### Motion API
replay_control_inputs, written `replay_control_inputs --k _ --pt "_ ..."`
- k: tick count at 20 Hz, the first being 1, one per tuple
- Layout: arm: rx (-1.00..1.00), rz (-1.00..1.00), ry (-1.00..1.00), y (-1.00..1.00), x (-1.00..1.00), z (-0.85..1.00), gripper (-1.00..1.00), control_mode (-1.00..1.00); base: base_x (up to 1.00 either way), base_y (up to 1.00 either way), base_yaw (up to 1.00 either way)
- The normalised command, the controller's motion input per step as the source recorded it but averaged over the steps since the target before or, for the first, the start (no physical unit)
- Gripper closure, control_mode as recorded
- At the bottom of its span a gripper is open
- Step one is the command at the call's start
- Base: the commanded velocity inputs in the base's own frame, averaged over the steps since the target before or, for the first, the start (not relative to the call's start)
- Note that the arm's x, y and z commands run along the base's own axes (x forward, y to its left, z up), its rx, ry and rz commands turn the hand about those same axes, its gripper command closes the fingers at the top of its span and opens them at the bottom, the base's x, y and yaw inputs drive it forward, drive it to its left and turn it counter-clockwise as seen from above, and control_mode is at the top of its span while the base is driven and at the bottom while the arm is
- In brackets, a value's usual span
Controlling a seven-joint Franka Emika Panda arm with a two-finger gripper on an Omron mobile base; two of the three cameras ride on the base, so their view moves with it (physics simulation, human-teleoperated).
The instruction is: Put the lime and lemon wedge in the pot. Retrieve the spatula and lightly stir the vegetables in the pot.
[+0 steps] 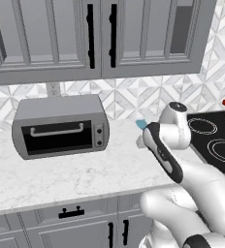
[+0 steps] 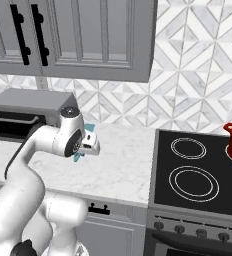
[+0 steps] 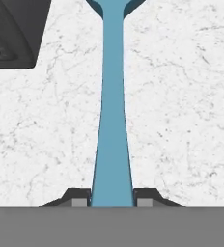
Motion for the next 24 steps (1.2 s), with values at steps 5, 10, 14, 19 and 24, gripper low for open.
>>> replay_control_inputs --k 5,10,14,19,24 --pt "0.0 0.0 0.0 0.0 -0.36 0.75 1.0 -1.0 0.0 0.0 0.0" --pt "0.0 0.0 0.03 0.0 -0.2 0.56 1.0 -1.0 0.0 0.0 0.0" --pt "0.0 0.0 0.06 0.0 0.0 0.14 1.0 -1.0 0.0 0.0 0.0" --pt "0.0 0.0 0.0 0.0 0.0 0.0 1.0 -1.0 0.0 0.0 0.0" --pt "0.0 0.0 0.0 0.0 0.0 0.0 1.0 -1.0 0.0 0.0 0.0"
